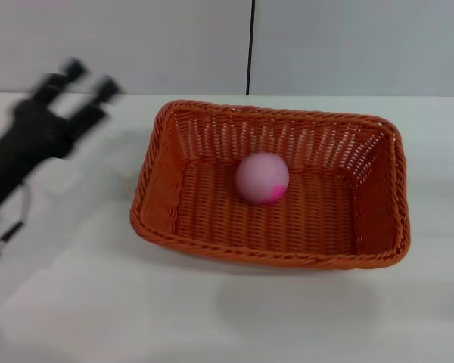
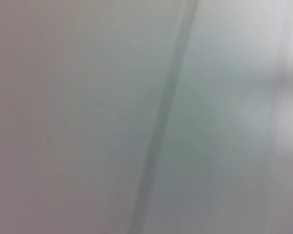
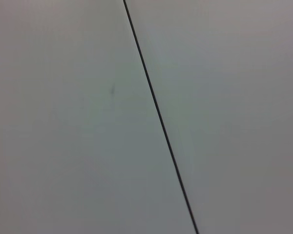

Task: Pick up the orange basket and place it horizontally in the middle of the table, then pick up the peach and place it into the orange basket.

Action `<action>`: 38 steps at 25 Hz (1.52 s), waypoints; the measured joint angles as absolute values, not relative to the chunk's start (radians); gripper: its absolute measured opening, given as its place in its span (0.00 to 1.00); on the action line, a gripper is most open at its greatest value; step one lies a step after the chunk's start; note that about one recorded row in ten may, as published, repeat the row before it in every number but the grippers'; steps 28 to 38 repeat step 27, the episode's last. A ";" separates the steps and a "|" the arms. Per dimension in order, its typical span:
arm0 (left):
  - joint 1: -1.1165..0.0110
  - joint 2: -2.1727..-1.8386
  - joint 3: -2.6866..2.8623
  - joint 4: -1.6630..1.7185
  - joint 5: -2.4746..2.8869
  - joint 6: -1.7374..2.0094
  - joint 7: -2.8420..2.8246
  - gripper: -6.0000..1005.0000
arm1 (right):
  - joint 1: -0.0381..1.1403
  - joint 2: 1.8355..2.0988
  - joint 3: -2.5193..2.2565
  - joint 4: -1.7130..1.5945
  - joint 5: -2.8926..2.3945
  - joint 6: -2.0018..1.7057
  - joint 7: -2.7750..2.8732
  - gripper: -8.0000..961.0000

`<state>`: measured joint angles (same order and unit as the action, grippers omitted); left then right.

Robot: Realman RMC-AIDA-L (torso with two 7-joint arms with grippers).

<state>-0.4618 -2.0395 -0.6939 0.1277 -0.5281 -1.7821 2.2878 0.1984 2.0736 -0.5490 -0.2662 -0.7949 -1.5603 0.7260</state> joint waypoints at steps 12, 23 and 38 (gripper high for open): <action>-0.268 -2.067 -1.163 -0.037 -0.529 -1.784 2.572 0.81 | 0.199 2.075 -0.495 -0.229 -0.793 -1.583 0.721 0.61; -0.216 -2.072 -1.221 -0.114 -0.530 -1.782 2.768 0.81 | 0.193 2.075 -0.480 -0.218 -0.793 -1.580 0.720 0.61; -0.216 -2.072 -1.221 -0.115 -0.529 -1.781 2.770 0.81 | 0.191 2.075 -0.472 -0.218 -0.793 -1.582 0.719 0.62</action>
